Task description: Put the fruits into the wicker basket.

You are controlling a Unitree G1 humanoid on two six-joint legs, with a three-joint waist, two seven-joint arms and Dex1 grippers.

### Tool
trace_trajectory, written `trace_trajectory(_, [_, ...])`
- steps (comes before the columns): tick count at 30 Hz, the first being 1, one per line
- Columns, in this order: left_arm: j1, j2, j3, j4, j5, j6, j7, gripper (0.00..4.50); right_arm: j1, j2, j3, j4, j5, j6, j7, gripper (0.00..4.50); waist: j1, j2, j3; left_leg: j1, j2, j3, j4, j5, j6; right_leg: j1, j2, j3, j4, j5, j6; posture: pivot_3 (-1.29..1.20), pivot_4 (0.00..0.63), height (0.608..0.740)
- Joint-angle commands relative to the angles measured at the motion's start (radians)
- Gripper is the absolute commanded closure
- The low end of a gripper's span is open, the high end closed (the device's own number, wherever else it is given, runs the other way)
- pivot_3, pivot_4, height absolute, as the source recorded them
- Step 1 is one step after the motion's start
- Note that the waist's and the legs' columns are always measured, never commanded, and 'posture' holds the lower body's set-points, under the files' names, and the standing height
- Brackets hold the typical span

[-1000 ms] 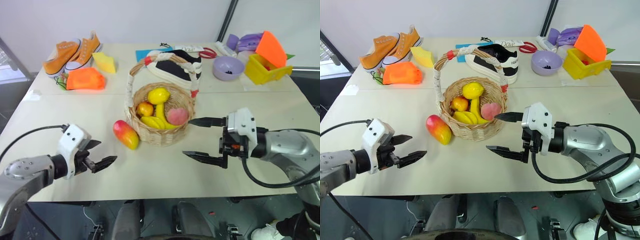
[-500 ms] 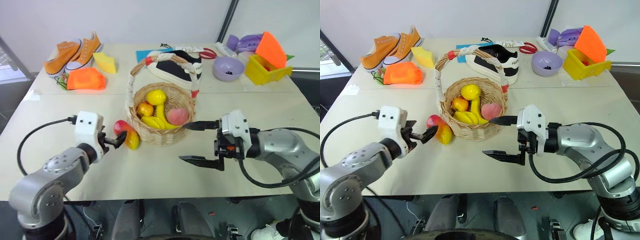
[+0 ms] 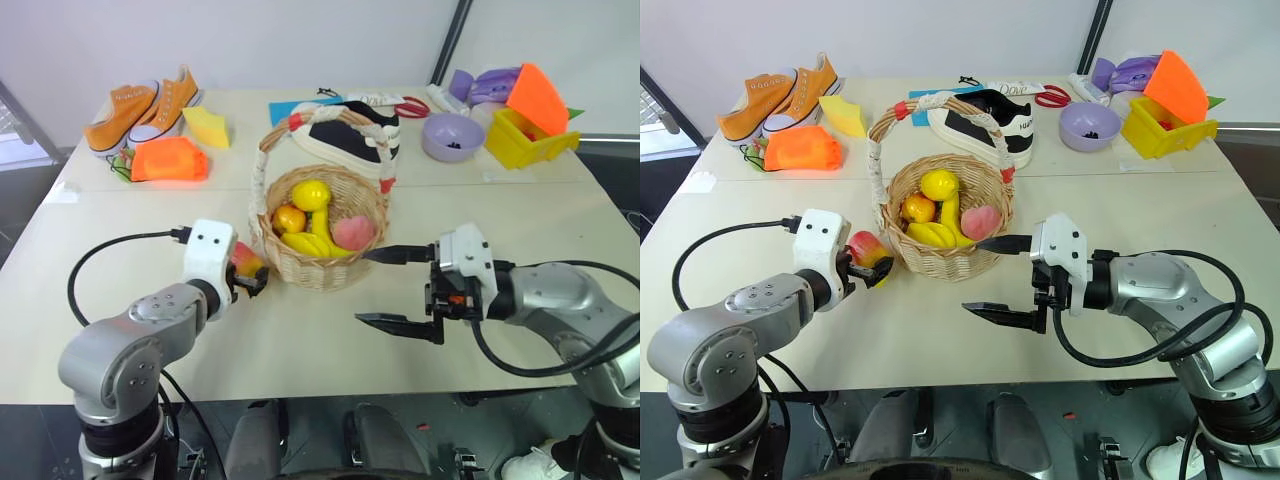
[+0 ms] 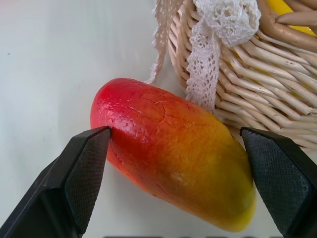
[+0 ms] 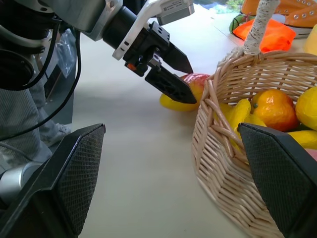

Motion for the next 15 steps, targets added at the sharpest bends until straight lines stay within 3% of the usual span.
trace_trajectory(1, [0.018, 0.038, 0.040, 0.030, 0.056, 0.025, -0.004, 0.04, -0.008, 0.003, -0.023, -0.031, -0.001, -0.019, -0.008, 0.00, 0.000, 0.000, 0.000, 0.000, 0.000, 0.000, 0.000, 0.000, 0.000, 0.000, 0.000, 0.000, 0.000, 0.000, 0.000, 0.00, 0.150, 0.733])
trace_trajectory(12, [0.115, 0.200, 0.108, -0.015, 0.015, 0.024, -0.159, 0.04, -0.026, 0.005, -0.007, -0.012, -0.008, -0.026, 0.005, 0.00, 0.005, -0.001, 0.000, -0.002, 0.000, 0.000, -0.001, 0.000, 0.000, -0.002, -0.002, 0.000, -0.001, 0.000, -0.001, 0.00, 0.150, 0.733])
trace_trajectory(15, [0.112, 0.203, 0.119, -0.003, 0.031, 0.018, -0.175, 0.04, -0.034, 0.010, 0.001, -0.007, -0.012, -0.026, 0.009, 0.00, 0.005, -0.001, 0.000, -0.002, 0.000, 0.000, -0.001, 0.000, 0.000, -0.001, -0.003, 0.000, -0.002, -0.001, -0.001, 0.00, 0.150, 0.733])
